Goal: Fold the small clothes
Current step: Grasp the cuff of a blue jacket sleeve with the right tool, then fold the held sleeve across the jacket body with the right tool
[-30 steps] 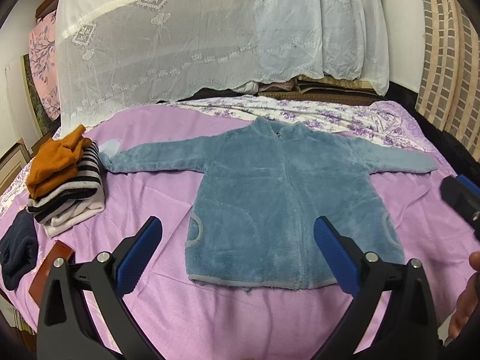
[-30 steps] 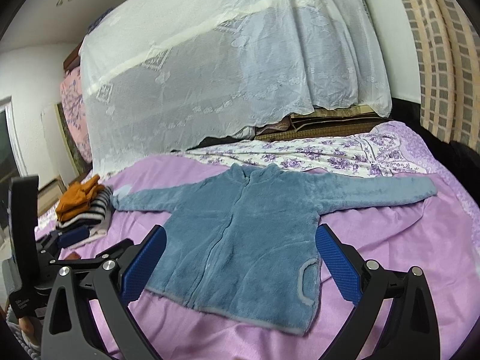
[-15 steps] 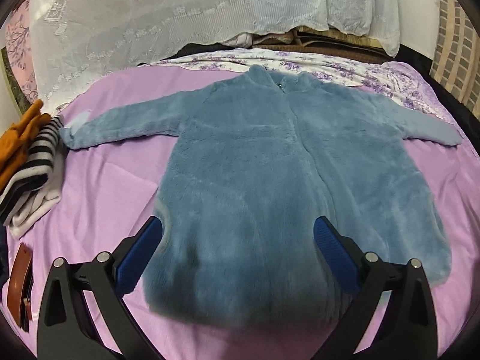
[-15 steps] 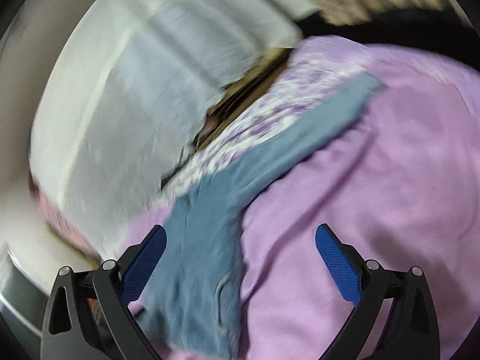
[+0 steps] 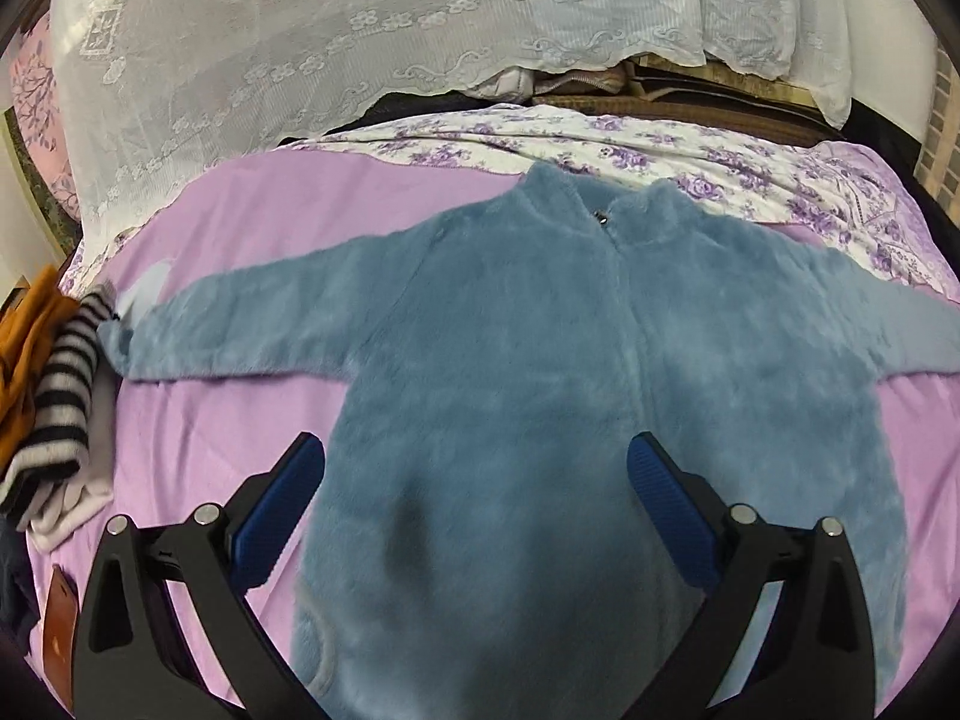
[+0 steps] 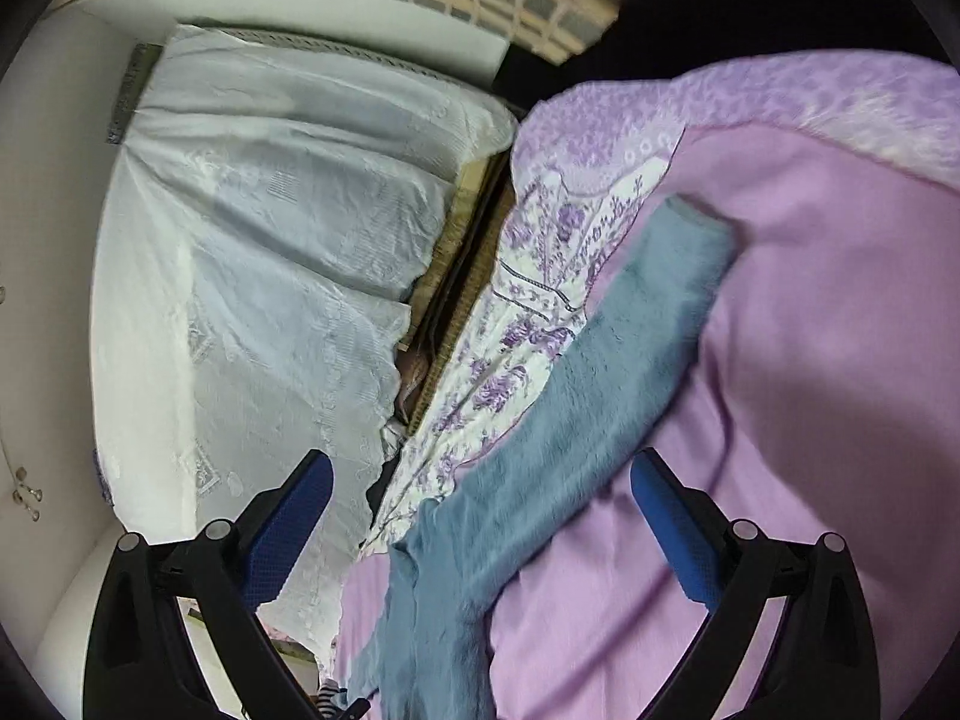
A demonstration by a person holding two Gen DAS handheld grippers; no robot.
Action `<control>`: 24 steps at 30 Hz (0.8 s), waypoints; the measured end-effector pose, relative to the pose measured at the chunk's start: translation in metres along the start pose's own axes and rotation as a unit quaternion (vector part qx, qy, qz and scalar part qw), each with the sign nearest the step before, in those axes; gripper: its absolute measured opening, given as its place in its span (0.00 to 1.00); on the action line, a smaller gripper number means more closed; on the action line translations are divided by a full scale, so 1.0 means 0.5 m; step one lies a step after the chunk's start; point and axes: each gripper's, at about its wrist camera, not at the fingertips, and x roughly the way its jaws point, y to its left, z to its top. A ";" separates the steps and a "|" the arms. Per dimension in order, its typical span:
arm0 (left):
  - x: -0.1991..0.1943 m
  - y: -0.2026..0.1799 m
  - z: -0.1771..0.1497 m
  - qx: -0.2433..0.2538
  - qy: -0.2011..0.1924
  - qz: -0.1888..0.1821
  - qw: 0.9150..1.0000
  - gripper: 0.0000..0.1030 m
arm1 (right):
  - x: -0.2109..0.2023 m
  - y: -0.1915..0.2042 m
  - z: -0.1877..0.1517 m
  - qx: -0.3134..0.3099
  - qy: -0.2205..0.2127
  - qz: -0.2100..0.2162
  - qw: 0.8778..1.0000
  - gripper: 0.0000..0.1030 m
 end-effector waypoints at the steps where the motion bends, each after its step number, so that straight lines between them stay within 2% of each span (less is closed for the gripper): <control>1: 0.003 -0.014 0.009 0.004 0.001 -0.002 1.000 0.96 | 0.020 -0.008 0.004 0.009 0.004 -0.009 1.000 0.97; 4: 0.010 -0.067 0.032 0.025 -0.002 -0.009 1.000 0.96 | 0.059 -0.030 0.005 0.017 0.018 -0.037 0.999 0.97; 8: 0.020 -0.161 0.066 0.051 -0.009 -0.021 0.998 0.96 | 0.088 -0.042 0.029 -0.005 0.004 -0.072 0.997 0.97; 11: 0.039 -0.240 0.083 0.063 -0.007 -0.040 0.997 0.96 | 0.113 -0.044 0.054 -0.036 -0.012 -0.103 0.994 0.96; 14: 0.065 -0.303 0.088 0.072 -0.002 -0.053 0.996 0.96 | 0.146 -0.052 0.066 -0.086 -0.019 -0.146 0.985 0.96; 16: 0.091 -0.338 0.082 0.081 0.003 -0.056 0.995 0.96 | 0.148 -0.055 0.061 -0.106 -0.018 -0.148 0.983 0.96; 20: 0.150 -0.355 0.057 0.088 0.030 -0.059 0.994 0.96 | 0.156 -0.050 0.049 -0.131 -0.007 -0.163 0.978 0.97; 24: 0.175 -0.323 0.059 0.042 0.054 -0.111 0.992 0.96 | 0.149 -0.054 0.049 -0.125 -0.010 -0.152 0.980 0.97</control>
